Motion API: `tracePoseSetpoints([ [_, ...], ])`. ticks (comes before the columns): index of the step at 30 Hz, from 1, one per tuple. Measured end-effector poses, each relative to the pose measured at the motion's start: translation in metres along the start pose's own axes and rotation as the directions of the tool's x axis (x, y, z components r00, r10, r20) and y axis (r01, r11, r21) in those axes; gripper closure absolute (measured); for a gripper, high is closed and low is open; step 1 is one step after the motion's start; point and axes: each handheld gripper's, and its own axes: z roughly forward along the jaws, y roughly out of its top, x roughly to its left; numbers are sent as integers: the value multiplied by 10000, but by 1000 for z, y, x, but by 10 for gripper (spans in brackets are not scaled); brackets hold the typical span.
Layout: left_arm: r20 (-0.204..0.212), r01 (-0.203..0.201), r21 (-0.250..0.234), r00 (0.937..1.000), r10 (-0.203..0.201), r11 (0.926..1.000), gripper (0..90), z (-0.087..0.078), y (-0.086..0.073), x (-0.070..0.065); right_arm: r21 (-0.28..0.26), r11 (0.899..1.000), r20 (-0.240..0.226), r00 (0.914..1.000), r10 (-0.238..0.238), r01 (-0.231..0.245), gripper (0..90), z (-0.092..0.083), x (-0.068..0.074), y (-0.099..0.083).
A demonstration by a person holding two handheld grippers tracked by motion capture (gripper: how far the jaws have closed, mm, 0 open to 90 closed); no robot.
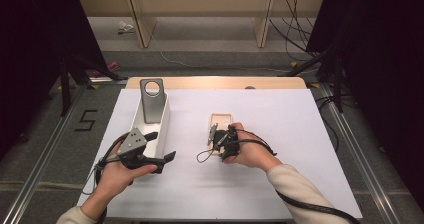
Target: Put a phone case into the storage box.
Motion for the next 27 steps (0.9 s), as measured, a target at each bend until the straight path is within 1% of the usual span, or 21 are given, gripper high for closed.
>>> tracePoseSetpoints([
  [3, 15, -2, 0, 10000, 2, 10000, 108, 0, 0, 0, 126, 9999, -4, 9999, -117, 117, 313, 2, 0, 2],
  [4, 14, 0, -1, 10000, 0, 10000, 108, 0, 0, 0, 217, 9995, -7, 9997, -244, 244, 315, 2, 0, 3],
  [10, 21, 2, 1, 10000, -2, 10000, 108, 0, 0, 0, 414, 9985, -85, 9993, -360, 363, 318, 5, 2, 7],
  [11, 26, 4, 4, 10000, -4, 10000, 108, 0, 0, 0, 363, 9986, -56, 9992, -388, 390, 320, 6, 2, 7],
  [14, 36, -10, 12, 10000, 10, 10000, 108, 1, 0, 0, 438, 9979, -89, 9989, -467, 471, 317, 8, 3, 9],
  [15, 36, -13, 16, 10000, 13, 10000, 108, 1, 0, 0, 495, 9971, -37, 9984, -572, 573, 314, 8, 3, 10],
  [16, 38, -8, 20, 10000, 8, 10000, 108, 1, 0, 0, 572, 9969, -83, 9986, -527, 531, 316, 8, 3, 11],
  [18, 46, -8, 24, 10000, 7, 10000, 108, 1, 0, -1, 511, 9968, -53, 9981, -608, 610, 316, 9, 3, 12],
  [19, 54, -9, 21, 10000, 8, 10000, 108, 1, 0, -1, 682, 9960, -122, 9983, -574, 581, 323, 8, 3, 12],
  [21, 83, 12, 8, 10000, -12, 10000, 108, 1, 0, -1, 641, 9958, -195, 9978, -636, 647, 355, 9, 3, 13],
  [24, 97, -9, 9, 10000, 9, 10000, 108, 1, 0, -1, 789, 9934, -364, 9961, -804, 830, 390, 8, 3, 15],
  [26, 103, -30, 21, 9999, 29, 10000, 108, 1, 0, -2, 737, 9928, -456, 9948, -913, 945, 400, 9, 3, 16],
  [27, 101, -29, 22, 9999, 29, 10000, 108, 1, 0, -2, 886, 9912, -496, 9943, -939, 980, 408, 8, 3, 17],
])
